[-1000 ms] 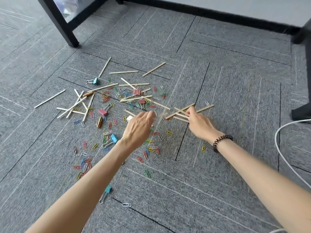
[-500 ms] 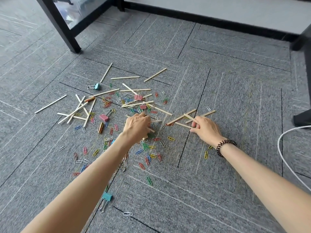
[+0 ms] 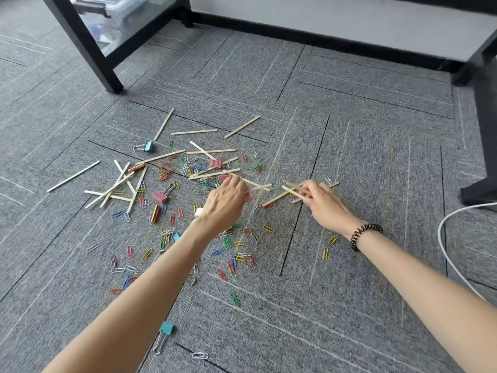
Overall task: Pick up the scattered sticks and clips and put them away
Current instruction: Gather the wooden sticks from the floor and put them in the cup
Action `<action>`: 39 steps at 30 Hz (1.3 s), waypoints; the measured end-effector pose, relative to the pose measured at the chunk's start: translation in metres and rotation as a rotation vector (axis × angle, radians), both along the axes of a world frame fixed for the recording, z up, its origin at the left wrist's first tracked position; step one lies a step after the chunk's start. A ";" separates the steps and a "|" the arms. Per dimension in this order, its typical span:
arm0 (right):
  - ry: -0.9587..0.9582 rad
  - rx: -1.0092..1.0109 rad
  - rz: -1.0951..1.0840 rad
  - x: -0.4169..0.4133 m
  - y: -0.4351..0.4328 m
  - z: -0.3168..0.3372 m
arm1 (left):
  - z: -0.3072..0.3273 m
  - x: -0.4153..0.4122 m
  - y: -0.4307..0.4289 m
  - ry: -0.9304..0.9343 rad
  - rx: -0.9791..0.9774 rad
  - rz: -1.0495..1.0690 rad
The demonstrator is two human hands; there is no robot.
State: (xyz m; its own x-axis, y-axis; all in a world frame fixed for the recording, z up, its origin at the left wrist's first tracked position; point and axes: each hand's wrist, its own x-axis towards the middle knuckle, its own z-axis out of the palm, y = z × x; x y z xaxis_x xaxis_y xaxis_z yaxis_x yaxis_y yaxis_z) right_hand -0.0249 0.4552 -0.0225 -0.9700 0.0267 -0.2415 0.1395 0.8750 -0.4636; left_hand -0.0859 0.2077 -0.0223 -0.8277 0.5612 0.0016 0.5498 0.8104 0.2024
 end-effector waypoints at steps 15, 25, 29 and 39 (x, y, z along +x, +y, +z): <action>0.038 0.178 -0.005 -0.014 0.039 -0.005 | -0.009 -0.016 0.090 -0.201 0.060 0.006; -0.023 0.236 0.086 -0.017 0.036 -0.009 | -0.018 -0.022 0.100 -0.248 0.019 0.068; 0.022 0.119 0.089 -0.017 0.023 0.001 | -0.004 -0.026 0.080 -0.140 0.016 0.108; 0.096 0.045 0.146 -0.058 -0.048 0.016 | 0.010 -0.037 -0.002 -0.326 0.193 0.273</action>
